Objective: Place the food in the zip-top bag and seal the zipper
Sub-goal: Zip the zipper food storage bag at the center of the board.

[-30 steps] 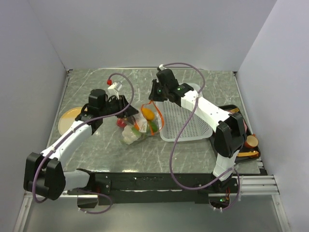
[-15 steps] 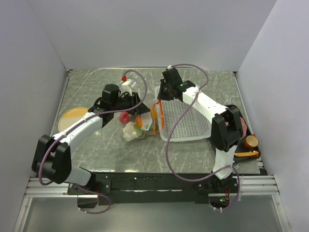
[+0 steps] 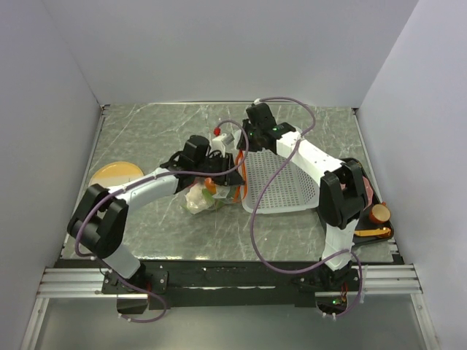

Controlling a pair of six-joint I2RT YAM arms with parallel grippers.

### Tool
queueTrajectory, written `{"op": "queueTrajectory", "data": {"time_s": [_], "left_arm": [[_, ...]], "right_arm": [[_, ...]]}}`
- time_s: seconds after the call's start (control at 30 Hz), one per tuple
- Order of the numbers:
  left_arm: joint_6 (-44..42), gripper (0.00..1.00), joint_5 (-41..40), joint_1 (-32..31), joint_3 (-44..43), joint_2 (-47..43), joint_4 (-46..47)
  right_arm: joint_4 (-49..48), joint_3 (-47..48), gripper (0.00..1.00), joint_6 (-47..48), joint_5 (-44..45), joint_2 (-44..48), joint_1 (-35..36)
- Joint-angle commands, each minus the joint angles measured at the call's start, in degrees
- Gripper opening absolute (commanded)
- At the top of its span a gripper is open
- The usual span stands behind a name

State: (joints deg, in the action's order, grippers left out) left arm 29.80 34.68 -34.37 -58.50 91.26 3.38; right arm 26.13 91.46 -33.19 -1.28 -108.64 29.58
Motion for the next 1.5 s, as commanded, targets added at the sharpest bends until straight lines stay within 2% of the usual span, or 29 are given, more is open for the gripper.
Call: {"op": "queueTrajectory", "data": {"time_s": [0.0, 0.13, 0.2, 0.3, 0.37, 0.6, 0.8, 0.87, 0.9, 0.93, 1.0, 1.03, 1.3, 1.47], "left_arm": [[0.69, 0.3, 0.3, -1.84, 0.39, -0.21, 2.07], [0.79, 0.25, 0.4, -2.81, 2.16, -0.55, 2.25], [0.96, 0.25, 0.74, -3.24, 3.38, -2.31, 3.47], [1.14, 0.27, -1.18, -3.34, 2.87, -7.31, 3.83], [-0.09, 0.28, -3.38, -3.34, 1.64, -10.83, 0.95], [-2.91, 0.33, -10.06, -3.07, -4.25, -18.75, -6.97], [-2.21, 0.32, -15.77, -1.14, -5.05, -20.34, -11.02], [-1.94, 0.32, -15.69, 0.0, -4.0, -20.69, -10.85], [-1.68, 0.32, -15.6, 0.35, -3.73, -21.04, -10.93], [-1.68, 0.32, -15.52, 0.79, -3.55, -21.3, -10.76], [-2.02, 0.33, -14.99, 1.67, -3.2, -21.56, -10.93], [-2.2, 0.32, -14.81, 1.94, -3.2, -21.65, -11.11], [-2.64, 0.32, -14.2, 4.05, -2.32, -22.71, -11.47], [-2.73, 0.32, -13.58, 4.66, -2.32, -22.53, -11.64]], "right_arm": [[-2.22, -0.4, 0.27, -1.35, -1.09, 1.85, -1.37], [-4.06, -1.55, 0.33, -1.97, -4.17, 1.85, -2.86], [-3.98, -1.9, 0.48, -2.32, -5.4, 1.68, -3.3], [-4.94, -2.51, 0.55, -2.67, -7.94, 2.03, -3.92], [-6.52, -3.74, 0.59, -3.37, -10.39, 2.82, -4.36], [-12.24, -8.49, 0.59, -7.58, -17.51, 5.37, -4.71], [-15.84, -10.51, 0.53, -10.58, -20.95, 5.28, -4.71], [-16.64, -11.83, 0.59, -10.76, -21.66, 6.59, -4.71], [-17.07, -12.61, 0.67, -10.76, -21.66, 7.29, -4.71], [-18.03, -14.1, 0.84, -10.76, -21.83, 8.78, -4.71], [-18.65, -15.6, 0.97, -10.58, -22.36, 10.11, -4.71], [-20.49, -17.44, 1.0, -10.32, -22.8, 11.68, -4.71], [-20.33, -22.11, 1.0, -9.7, -27.37, 16.09, -4.53], [-16.82, -23.08, 1.0, -8.74, -26.59, 16.79, -4.01]]}}
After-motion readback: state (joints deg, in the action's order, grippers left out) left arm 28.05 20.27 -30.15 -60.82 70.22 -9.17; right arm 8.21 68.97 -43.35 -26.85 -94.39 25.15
